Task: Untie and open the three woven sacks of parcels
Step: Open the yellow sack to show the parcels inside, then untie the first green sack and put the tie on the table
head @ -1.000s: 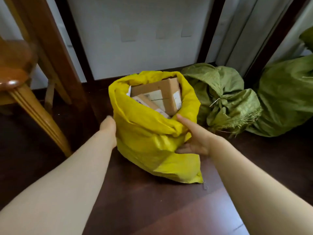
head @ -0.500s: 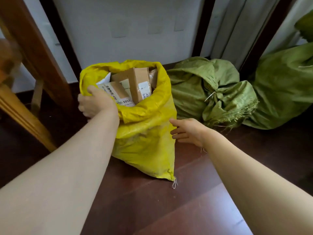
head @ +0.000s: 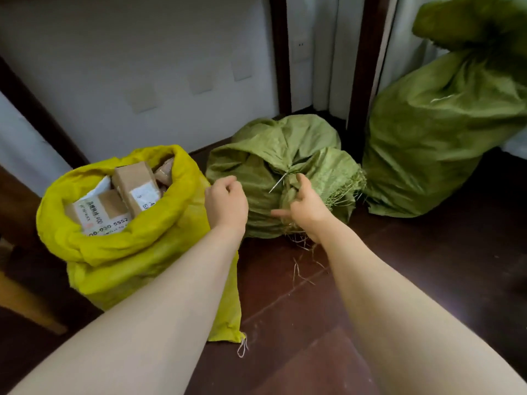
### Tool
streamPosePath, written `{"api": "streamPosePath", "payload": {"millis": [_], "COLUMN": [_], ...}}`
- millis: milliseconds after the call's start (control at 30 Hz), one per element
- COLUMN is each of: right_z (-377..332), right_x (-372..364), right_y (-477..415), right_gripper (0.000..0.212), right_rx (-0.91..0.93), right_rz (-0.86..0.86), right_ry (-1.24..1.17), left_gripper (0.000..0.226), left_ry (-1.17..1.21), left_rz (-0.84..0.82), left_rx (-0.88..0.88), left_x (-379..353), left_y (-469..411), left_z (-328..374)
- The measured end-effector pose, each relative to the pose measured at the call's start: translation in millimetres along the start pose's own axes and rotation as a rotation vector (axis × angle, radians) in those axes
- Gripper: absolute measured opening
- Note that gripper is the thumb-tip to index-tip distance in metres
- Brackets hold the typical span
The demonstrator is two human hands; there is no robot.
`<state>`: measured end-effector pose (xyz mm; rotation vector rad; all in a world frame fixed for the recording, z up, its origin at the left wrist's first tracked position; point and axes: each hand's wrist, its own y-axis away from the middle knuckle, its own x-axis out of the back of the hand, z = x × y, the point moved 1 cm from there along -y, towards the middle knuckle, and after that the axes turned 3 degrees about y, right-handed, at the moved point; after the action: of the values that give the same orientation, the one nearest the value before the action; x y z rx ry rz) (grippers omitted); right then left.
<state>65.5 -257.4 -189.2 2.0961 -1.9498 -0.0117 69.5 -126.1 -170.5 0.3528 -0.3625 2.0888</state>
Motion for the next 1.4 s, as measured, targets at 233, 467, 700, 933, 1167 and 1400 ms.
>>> {"api": "streamPosePath", "payload": {"millis": [233, 467, 700, 933, 1167, 1400], "right_z": [4.4, 18.2, 48.8, 80.3, 49.0, 29.6], "right_x": [39.1, 71.7, 69.3, 23.1, 74.4, 153.8], "right_y": [-12.3, -30.2, -61.8, -89.6, -70.2, -19.6], "right_gripper": [0.047, 0.035, 0.095, 0.074, 0.024, 0.025], "right_rx": [0.112, 0.226, -0.076, -0.165, -0.19, 0.016], "right_rz": [0.129, 0.589, 0.442, 0.401, 0.556, 0.773], "right_ry": [0.035, 0.025, 0.028, -0.244, -0.424, -0.659], "left_gripper": [0.034, 0.052, 0.094, 0.084, 0.065, 0.036], "left_ry": [0.122, -0.059, -0.84, -0.774, -0.686, -0.186], "left_rz": [-0.114, -0.118, -0.487, -0.543, -0.312, -0.375], "left_rx": [0.214, -0.093, -0.665, -0.69, -0.754, -0.067], "left_x": [-74.2, -124.7, -161.2, -157.4, -155.6, -143.7], "left_y": [12.2, -8.8, -57.8, -62.7, -60.2, -33.3], "left_z": [15.5, 4.1, -40.0, -73.4, -45.8, 41.9]}}
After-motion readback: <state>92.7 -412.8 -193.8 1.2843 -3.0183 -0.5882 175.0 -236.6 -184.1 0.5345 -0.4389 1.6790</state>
